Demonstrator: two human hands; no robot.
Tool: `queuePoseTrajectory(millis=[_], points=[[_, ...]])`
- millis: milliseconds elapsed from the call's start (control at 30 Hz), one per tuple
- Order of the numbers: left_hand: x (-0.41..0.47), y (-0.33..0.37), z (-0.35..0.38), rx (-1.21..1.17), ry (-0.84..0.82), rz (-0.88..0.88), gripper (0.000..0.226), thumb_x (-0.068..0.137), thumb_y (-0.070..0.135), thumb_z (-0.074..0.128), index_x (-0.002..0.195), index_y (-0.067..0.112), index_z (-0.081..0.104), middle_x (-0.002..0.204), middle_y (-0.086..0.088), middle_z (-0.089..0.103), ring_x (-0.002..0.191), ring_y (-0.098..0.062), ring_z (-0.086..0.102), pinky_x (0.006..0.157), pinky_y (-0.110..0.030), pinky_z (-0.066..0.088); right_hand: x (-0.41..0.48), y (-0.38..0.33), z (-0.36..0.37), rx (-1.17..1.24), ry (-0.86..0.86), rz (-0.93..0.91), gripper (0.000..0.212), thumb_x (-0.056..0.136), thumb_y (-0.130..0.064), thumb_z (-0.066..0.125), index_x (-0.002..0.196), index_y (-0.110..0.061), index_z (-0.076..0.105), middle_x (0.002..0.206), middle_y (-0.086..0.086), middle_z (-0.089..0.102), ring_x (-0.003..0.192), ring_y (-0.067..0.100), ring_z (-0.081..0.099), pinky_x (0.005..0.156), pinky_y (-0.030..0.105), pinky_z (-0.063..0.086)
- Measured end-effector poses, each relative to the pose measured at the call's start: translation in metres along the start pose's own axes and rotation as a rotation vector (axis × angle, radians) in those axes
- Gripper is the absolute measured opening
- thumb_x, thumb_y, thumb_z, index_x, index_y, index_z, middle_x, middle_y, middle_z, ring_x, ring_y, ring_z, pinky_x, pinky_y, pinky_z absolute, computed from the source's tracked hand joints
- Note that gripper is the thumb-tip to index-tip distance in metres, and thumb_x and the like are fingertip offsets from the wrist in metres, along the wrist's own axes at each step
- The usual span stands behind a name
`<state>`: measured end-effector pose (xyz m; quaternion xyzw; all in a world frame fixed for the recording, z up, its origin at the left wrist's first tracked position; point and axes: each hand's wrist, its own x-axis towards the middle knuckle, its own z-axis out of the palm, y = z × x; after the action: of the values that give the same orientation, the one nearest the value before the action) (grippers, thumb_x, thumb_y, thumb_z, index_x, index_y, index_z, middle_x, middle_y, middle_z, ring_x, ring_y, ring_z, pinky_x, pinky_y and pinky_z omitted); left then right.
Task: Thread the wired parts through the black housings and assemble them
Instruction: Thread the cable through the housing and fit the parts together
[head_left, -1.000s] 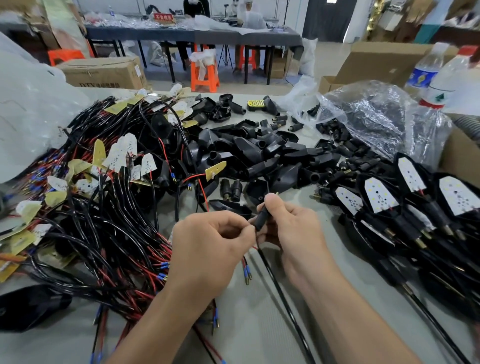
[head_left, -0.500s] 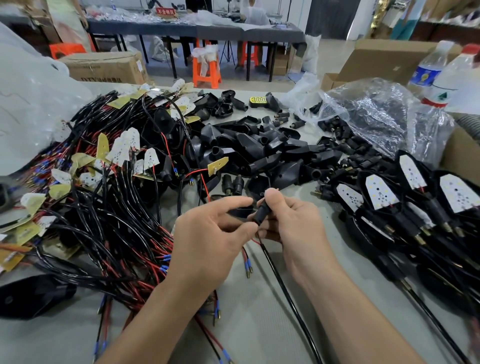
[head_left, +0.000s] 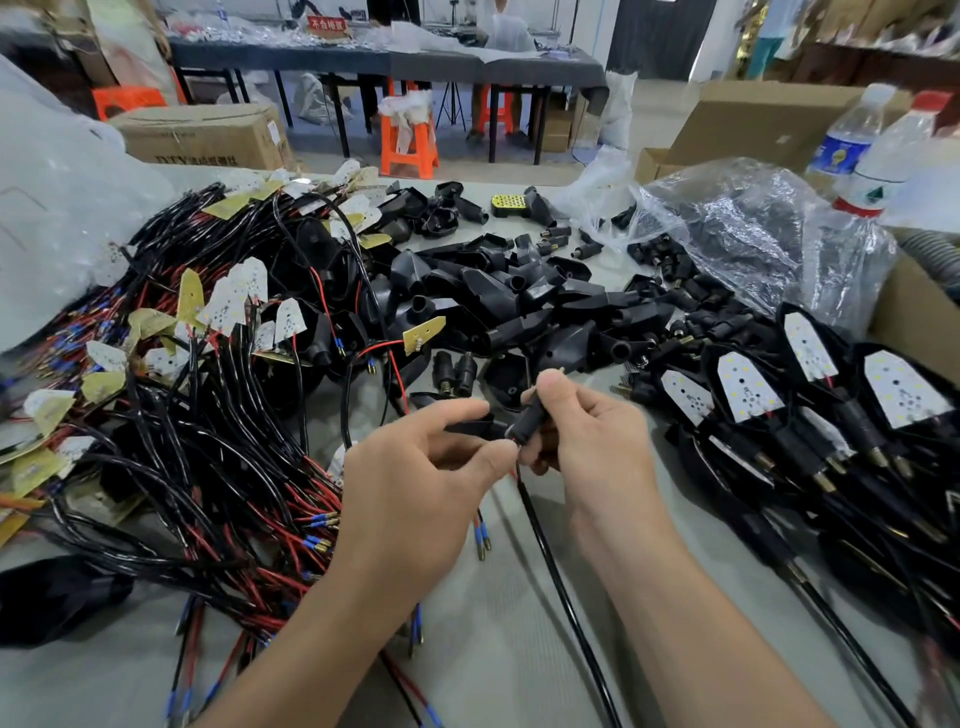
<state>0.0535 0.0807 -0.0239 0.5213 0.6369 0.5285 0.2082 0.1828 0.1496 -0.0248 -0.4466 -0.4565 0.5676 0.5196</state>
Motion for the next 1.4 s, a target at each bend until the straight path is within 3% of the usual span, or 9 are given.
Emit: queuePoseTrajectory(millis=[167, 333, 533, 767, 933, 1167, 1233, 1300, 1400], points=[[0.008, -0.001, -0.001, -0.254, -0.1, -0.205, 0.035, 0.078, 0.009, 0.088, 0.102, 0.032, 0.076, 0.073, 0.006, 0.078, 0.07, -0.007, 0.076, 0.066, -0.012, 0.054, -0.003, -0.003, 0.003, 0.074, -0.03, -0.004, 0.036, 0.1, -0.024, 0.064, 0.066, -0.014, 0.072, 0.057, 0.015, 0.061, 0.044, 0.02, 0.051, 0.044, 0.025, 0.042], [0.005, -0.001, -0.005, -0.222, -0.04, -0.161, 0.047, 0.078, 0.009, 0.087, 0.11, 0.039, 0.072, 0.073, 0.01, 0.078, 0.07, -0.003, 0.075, 0.07, -0.009, 0.052, -0.009, -0.001, 0.008, 0.021, -0.091, -0.068, 0.031, 0.096, -0.025, 0.066, 0.067, -0.018, 0.072, 0.059, 0.013, 0.064, 0.049, 0.02, 0.053, 0.049, 0.026, 0.043], [0.007, 0.004, -0.009, -0.095, -0.18, -0.083, 0.01, 0.079, 0.046, 0.083, 0.087, 0.043, 0.078, 0.077, 0.016, 0.077, 0.074, -0.006, 0.075, 0.072, -0.03, 0.062, -0.004, -0.004, 0.004, -0.066, -0.09, -0.045, 0.036, 0.096, -0.028, 0.069, 0.061, -0.017, 0.067, 0.052, 0.008, 0.06, 0.045, 0.016, 0.052, 0.047, 0.023, 0.043], [0.007, 0.003, -0.005, -0.153, -0.206, -0.206, 0.019, 0.082, 0.017, 0.086, 0.079, 0.035, 0.08, 0.071, 0.003, 0.077, 0.062, -0.011, 0.072, 0.062, -0.021, 0.056, -0.002, -0.009, -0.002, -0.076, -0.08, -0.032, 0.018, 0.091, -0.017, 0.073, 0.074, -0.014, 0.08, 0.056, -0.005, 0.06, 0.049, 0.005, 0.045, 0.05, 0.016, 0.04], [0.004, 0.013, -0.005, -0.288, -0.414, -0.271, 0.014, 0.089, 0.01, 0.076, 0.077, 0.015, 0.08, 0.072, -0.012, 0.077, 0.059, -0.018, 0.068, 0.057, -0.024, 0.054, 0.003, -0.016, -0.007, 0.121, -0.007, 0.078, 0.032, 0.097, -0.014, 0.066, 0.067, -0.014, 0.079, 0.065, 0.005, 0.066, 0.049, 0.009, 0.047, 0.055, 0.023, 0.041], [0.001, 0.027, -0.002, -0.542, -0.555, -0.444, 0.022, 0.076, 0.034, 0.076, 0.071, 0.013, 0.077, 0.078, -0.017, 0.076, 0.06, -0.021, 0.069, 0.058, -0.025, 0.056, 0.005, -0.017, -0.005, 0.117, 0.124, -0.008, 0.032, 0.096, -0.012, 0.067, 0.066, -0.014, 0.079, 0.056, 0.001, 0.059, 0.046, 0.008, 0.047, 0.046, 0.021, 0.041], [0.002, 0.029, -0.003, -0.383, -0.476, -0.38, 0.017, 0.078, 0.026, 0.082, 0.066, 0.014, 0.077, 0.073, -0.012, 0.076, 0.057, -0.021, 0.069, 0.058, -0.028, 0.058, 0.005, -0.016, -0.006, 0.074, 0.144, -0.071, 0.032, 0.095, -0.012, 0.067, 0.065, -0.016, 0.078, 0.053, 0.0, 0.058, 0.045, 0.008, 0.047, 0.045, 0.02, 0.04], [-0.002, 0.03, -0.003, -0.004, -0.336, -0.182, 0.018, 0.08, 0.024, 0.086, 0.065, 0.018, 0.076, 0.063, 0.002, 0.074, 0.053, -0.017, 0.068, 0.057, -0.028, 0.057, 0.006, -0.013, -0.005, 0.011, 0.166, -0.108, 0.032, 0.094, -0.012, 0.067, 0.064, -0.018, 0.078, 0.05, 0.0, 0.057, 0.044, 0.009, 0.046, 0.046, 0.02, 0.04], [-0.027, 0.04, 0.002, 0.264, -0.288, 0.069, 0.023, 0.074, 0.044, 0.077, 0.072, 0.022, 0.072, 0.058, 0.016, 0.068, 0.05, -0.008, 0.064, 0.05, -0.024, 0.05, 0.013, -0.011, -0.009, -0.002, 0.239, -0.076, 0.035, 0.096, -0.013, 0.067, 0.062, -0.014, 0.075, 0.052, -0.001, 0.06, 0.043, 0.008, 0.045, 0.043, 0.019, 0.038]])
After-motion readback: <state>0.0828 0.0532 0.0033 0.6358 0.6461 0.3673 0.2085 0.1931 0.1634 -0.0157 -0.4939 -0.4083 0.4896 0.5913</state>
